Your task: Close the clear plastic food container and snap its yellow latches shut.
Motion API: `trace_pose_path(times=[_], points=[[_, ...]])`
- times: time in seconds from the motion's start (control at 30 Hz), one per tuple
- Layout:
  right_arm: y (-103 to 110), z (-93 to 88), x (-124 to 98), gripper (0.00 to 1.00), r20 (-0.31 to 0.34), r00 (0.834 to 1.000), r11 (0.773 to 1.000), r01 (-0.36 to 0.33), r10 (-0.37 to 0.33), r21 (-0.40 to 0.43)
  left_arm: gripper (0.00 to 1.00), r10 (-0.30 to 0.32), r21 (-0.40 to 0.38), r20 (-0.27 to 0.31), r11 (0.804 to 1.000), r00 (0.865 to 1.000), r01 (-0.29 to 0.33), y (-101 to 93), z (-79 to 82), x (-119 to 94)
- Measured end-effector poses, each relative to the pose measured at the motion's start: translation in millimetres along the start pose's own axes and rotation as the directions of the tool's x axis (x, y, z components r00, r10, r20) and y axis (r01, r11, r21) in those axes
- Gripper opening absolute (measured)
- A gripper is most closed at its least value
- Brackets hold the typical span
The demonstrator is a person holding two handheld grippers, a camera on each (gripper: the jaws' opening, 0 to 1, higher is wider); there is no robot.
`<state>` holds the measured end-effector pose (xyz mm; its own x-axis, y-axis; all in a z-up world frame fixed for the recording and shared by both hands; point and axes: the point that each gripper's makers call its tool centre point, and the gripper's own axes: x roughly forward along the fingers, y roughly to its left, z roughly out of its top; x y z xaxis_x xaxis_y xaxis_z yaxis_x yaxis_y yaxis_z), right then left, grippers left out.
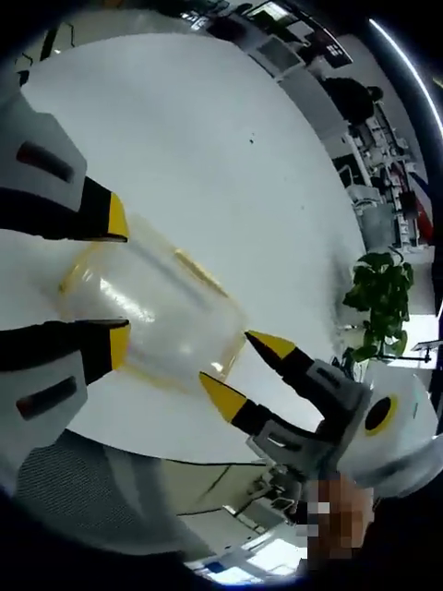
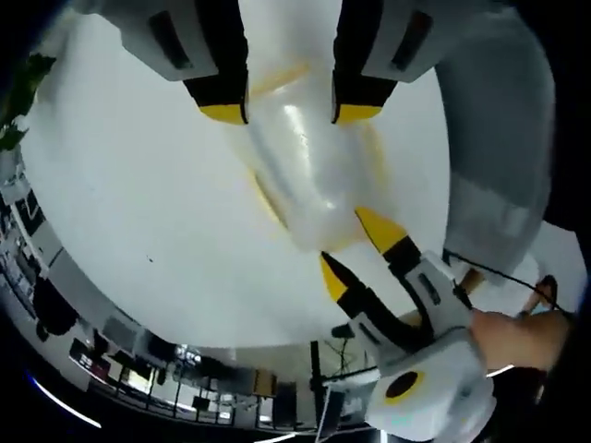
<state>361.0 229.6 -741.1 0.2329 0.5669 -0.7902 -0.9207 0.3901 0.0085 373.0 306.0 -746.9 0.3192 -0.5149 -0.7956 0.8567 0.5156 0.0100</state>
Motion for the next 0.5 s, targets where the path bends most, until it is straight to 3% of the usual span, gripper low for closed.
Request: trace_pose_path(times=[0.07, 0.13, 0.2, 0.3, 0.5], points=[[5, -0.5, 0, 0.34, -0.008, 1.0, 1.0, -0.03, 0.03, -0.009, 0.33, -0.048, 0.069, 0.004, 0.996, 0.999, 0.047, -9.8, 2.6, 3], [5, -0.3, 3, 0.34, -0.005, 0.999, 0.999, -0.047, 0.047, -0.025, 0.34, -0.05, 0.108, 0.0, 0.993, 0.999, 0.05, -12.6, 3.3, 5], [1, -1.3, 5, 0.34, -0.012, 0.999, 0.998, -0.047, 0.046, -0.032, 0.34, -0.055, 0.105, -0.002, 0.993, 0.999, 0.054, -13.6, 3.9, 7], [4, 7.4, 5, 0.34, 0.028, 0.996, 0.996, -0.086, 0.087, -0.025, 0.34, -0.085, 0.109, 0.013, 0.991, 0.996, 0.083, -16.4, 8.1, 10], [8, 18.4, 11, 0.34, 0.044, 0.992, 0.991, -0.112, 0.116, -0.075, 0.34, -0.121, 0.176, 0.016, 0.978, 0.993, 0.116, -19.9, 12.6, 11]])
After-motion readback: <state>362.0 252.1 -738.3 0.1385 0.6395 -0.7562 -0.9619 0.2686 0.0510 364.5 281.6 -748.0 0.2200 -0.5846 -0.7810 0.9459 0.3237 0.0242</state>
